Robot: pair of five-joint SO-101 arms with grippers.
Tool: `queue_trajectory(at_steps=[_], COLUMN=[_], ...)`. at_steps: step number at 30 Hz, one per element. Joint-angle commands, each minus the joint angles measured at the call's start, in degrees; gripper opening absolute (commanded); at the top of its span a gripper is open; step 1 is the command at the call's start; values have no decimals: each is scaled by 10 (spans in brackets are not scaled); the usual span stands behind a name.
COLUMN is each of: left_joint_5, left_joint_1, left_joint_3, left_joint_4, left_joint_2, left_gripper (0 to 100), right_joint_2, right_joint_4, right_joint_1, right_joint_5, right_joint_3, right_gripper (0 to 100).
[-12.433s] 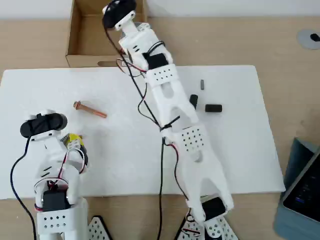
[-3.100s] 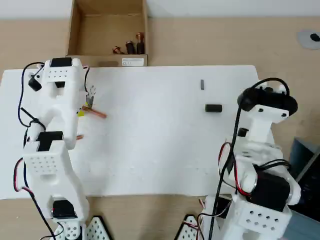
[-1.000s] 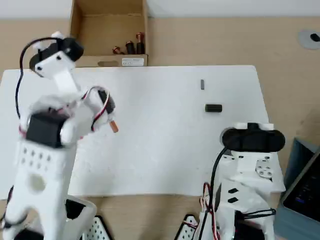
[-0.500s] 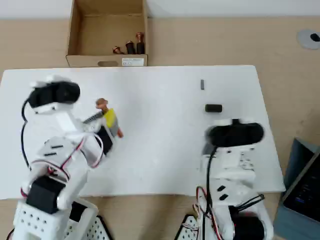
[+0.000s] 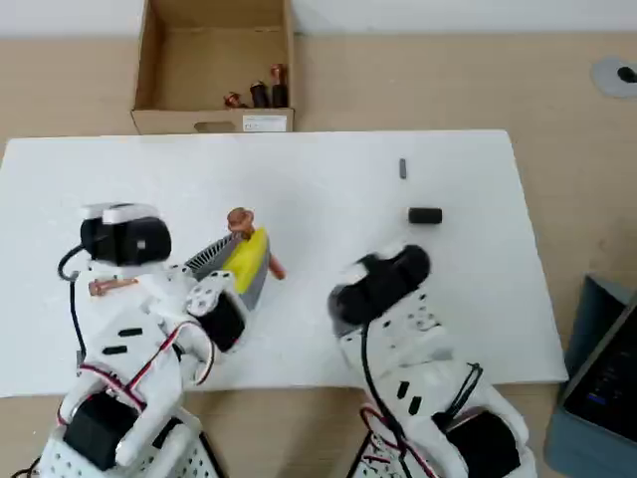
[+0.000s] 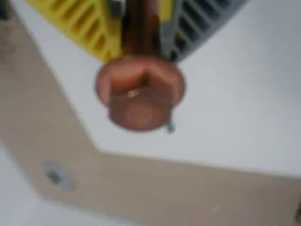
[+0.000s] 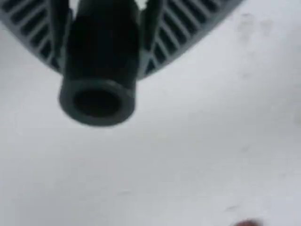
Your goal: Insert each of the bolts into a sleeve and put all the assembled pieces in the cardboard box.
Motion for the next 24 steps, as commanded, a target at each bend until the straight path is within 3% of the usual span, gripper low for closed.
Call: queue_trajectory(at_steps=[1,11,24], left_joint_5=[-3,1,18], left_joint_1=[18,63,69], left_joint_3=[-3,-5,18], left_joint_4=[-17,-17,-17], left_joint_2=[-39,-54,-54], left_gripper=[1,1,1], right_joint_2=[-58,-58,-58], right_joint_4=[-15,-50,-81], right_joint_1=[-46,-105,-111], right_joint_5=[0,25,29], right_joint_3=[0,0,0], right_gripper=[9,9,9])
